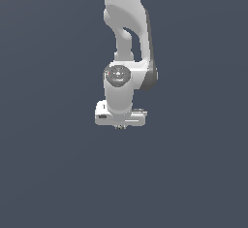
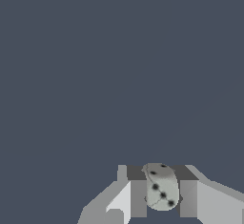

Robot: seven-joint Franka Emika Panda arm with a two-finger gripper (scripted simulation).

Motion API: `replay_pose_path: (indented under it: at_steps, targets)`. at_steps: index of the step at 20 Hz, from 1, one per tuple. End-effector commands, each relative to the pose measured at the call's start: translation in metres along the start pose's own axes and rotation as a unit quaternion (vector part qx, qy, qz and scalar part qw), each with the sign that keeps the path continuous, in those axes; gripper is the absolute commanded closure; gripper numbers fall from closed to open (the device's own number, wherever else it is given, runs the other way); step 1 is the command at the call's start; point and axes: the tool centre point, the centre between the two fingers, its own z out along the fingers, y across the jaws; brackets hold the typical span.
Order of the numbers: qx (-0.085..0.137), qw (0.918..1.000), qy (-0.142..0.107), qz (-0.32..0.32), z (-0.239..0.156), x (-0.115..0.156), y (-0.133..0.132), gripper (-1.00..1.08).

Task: Pick up the object and move it to a goal position.

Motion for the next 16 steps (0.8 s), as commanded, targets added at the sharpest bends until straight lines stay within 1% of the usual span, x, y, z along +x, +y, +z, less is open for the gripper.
replay_pose_path:
  at_steps: [1,8,16]
  targets:
    - [0.000,1.0000,0.000,0.000,-0.023,0.010,-0.010,1.08]
    - [0.000,1.0000,0.000,0.000,-0.084,0.041,-0.038,1.08]
    - [0.000,1.0000,0.000,0.000,-0.135,0.068,-0.061,1.08]
